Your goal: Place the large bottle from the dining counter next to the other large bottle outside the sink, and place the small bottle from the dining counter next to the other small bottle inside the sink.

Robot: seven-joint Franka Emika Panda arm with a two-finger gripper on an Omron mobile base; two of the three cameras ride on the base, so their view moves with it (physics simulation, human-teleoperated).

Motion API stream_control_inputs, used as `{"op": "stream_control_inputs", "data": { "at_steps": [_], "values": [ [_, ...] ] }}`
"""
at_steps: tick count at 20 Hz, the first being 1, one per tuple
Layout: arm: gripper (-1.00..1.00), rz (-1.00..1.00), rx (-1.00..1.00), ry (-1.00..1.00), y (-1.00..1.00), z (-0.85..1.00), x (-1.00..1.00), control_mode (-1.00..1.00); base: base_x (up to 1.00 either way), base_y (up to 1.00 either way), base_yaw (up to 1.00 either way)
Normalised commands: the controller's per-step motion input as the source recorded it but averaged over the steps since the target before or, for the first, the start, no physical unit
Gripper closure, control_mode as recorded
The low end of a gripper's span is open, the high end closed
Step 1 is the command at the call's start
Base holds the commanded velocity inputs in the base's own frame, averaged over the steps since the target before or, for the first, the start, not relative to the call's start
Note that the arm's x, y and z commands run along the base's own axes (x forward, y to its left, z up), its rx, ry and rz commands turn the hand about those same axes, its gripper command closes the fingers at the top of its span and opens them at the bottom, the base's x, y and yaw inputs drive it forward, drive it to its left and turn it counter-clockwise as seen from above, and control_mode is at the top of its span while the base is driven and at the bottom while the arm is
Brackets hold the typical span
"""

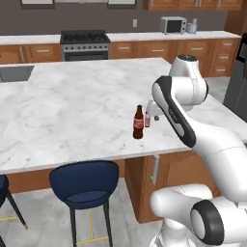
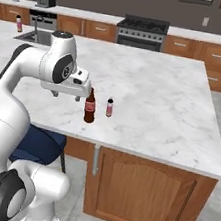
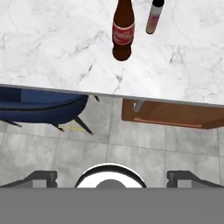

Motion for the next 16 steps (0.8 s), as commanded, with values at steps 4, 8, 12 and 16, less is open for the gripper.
{"op": "stream_control_inputs", "data": {
  "at_steps": [4,8,12,16],
  "values": [
    [-1.0,0.0,0.0,0.0,0.0,0.0,0.0,1.0,0.38,-0.2,0.0],
    [-1.0,0.0,0.0,0.0,0.0,0.0,0.0,1.0,0.39,-0.2,0.0],
    [-1.0,0.0,0.0,0.0,0.0,0.0,0.0,1.0,0.38,-0.2,0.0],
    [-1.0,0.0,0.0,0.0,0.0,0.0,0.0,1.0,0.37,-0.2,0.0]
  ]
}}
